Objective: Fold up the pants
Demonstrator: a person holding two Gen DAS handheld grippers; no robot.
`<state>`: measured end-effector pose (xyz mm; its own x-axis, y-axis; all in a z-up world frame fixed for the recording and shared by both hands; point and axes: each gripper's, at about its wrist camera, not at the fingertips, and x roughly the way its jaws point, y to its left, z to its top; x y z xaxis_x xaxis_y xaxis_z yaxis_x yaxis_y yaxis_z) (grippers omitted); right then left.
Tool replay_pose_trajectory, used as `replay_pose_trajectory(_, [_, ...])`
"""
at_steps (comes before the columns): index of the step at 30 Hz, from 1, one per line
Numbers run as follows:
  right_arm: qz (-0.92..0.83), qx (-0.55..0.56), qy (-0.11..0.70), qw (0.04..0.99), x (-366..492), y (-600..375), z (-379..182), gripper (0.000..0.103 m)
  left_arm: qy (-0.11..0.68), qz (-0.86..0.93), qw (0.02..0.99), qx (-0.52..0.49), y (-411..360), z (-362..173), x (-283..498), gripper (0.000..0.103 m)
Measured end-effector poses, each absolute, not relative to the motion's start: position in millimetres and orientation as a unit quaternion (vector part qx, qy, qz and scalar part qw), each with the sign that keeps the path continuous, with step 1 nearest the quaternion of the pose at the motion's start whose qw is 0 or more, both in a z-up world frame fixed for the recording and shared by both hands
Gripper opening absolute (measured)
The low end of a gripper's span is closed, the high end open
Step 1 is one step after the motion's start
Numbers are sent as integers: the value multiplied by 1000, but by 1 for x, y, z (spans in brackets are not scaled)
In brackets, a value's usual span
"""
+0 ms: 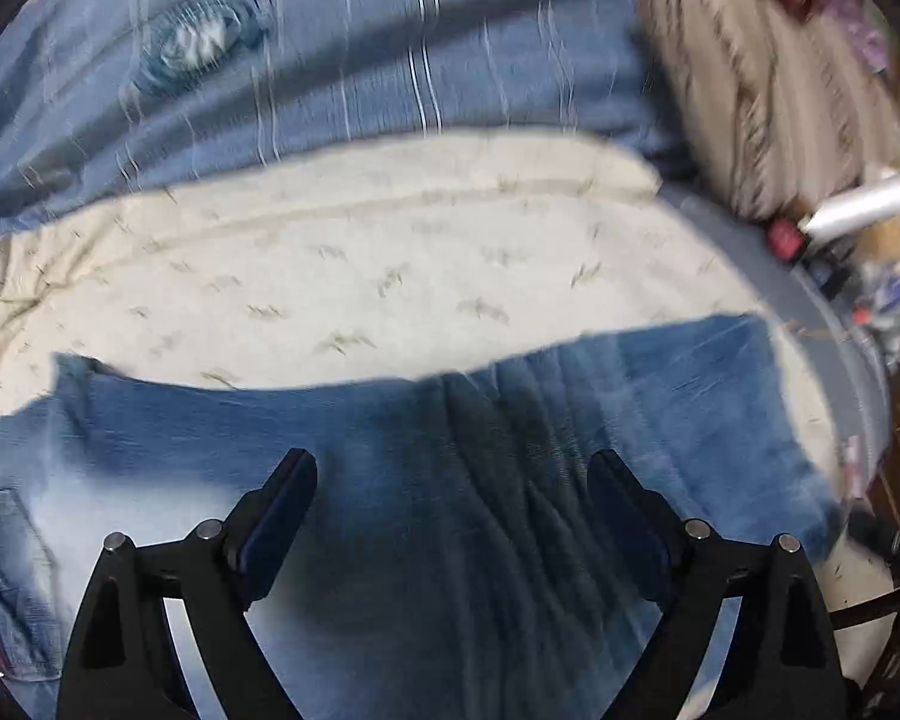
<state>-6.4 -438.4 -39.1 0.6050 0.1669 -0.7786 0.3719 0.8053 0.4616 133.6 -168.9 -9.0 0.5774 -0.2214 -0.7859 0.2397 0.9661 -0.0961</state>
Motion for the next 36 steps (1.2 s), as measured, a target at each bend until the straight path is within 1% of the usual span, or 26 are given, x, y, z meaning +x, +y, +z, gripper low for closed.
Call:
replay_pose_trajectory(1, [-62,293,419,857,-6,-436,-24,50,433,-126,893,11,-164,-6,128,92])
replay_pose_trajectory(3, [-33,284,397,872,4,-429,-6,54,443,-130,887,17,-160,-14,122,92])
replay_pose_trajectory(5, [61,304,377,873,33,-414,6,55,476,-126,870,30,-161,-34,125,92])
replay_pose_trajectory(6, [108,330,370,861,49,-409,6,58,488,-120,864,38,-160,-45,126,92])
replay_pose_trajectory(8, [176,376,383,825,94,-401,-8,60,466,-115,875,63,-166,-46,119,93])
replay_pose_trajectory(10, [162,374,401,821,129,-402,-27,61,467,-117,875,58,-167,-47,118,94])
replay_pose_trajectory(11, [134,375,442,804,147,-407,-49,60,468,-117,874,55,-166,-47,117,94])
replay_pose_trajectory(12, [83,382,470,792,154,-416,-66,54,470,-118,873,54,-166,-47,117,94])
replay_pose_trajectory(13, [68,406,462,786,154,-426,-77,43,471,-120,872,54,-166,-47,118,94])
replay_pose_trajectory(14, [74,424,448,784,150,-431,-78,43,472,-122,872,54,-165,-47,119,95])
replay_pose_trajectory(16, [71,421,439,791,140,-431,-68,49,471,-122,872,52,-166,-48,119,96])
replay_pose_trajectory(17, [80,410,423,804,135,-428,-61,59,471,-120,873,52,-167,-49,119,96])
replay_pose_trajectory(18, [90,382,415,821,135,-424,-55,65,470,-118,873,52,-166,-49,118,96])
replay_pose_trajectory(19, [82,347,441,824,141,-421,-63,61,470,-118,873,54,-166,-48,119,96])
replay_pose_trajectory(20, [90,375,446,808,143,-427,-72,52,470,-117,873,54,-166,-49,119,96])
replay_pose_trajectory(21, [83,413,438,794,139,-437,-75,51,471,-116,873,55,-166,-49,119,96])
replay_pose_trajectory(23, [68,418,431,797,131,-437,-63,53,472,-115,872,56,-166,-49,118,96])
replay_pose_trajectory(25, [71,387,416,820,109,-433,-40,54,472,-114,872,54,-166,-49,119,96])
replay_pose_trajectory(28, [78,394,410,819,61,-431,-28,60,472,-113,873,54,-166,-49,118,96])
replay_pose_trajectory(29, [74,397,409,818,47,-432,-29,65,473,-111,872,52,-167,-49,118,96])
replay_pose_trajectory(30, [67,403,414,814,32,-434,-30,66,474,-110,872,53,-167,-49,118,97])
replay_pose_trajectory(33, [46,446,427,785,-5,-444,-50,66,472,-110,873,53,-167,-49,117,97])
replay_pose_trajectory(36, [43,487,442,752,-19,-449,-74,66,473,-107,873,54,-167,-50,116,97])
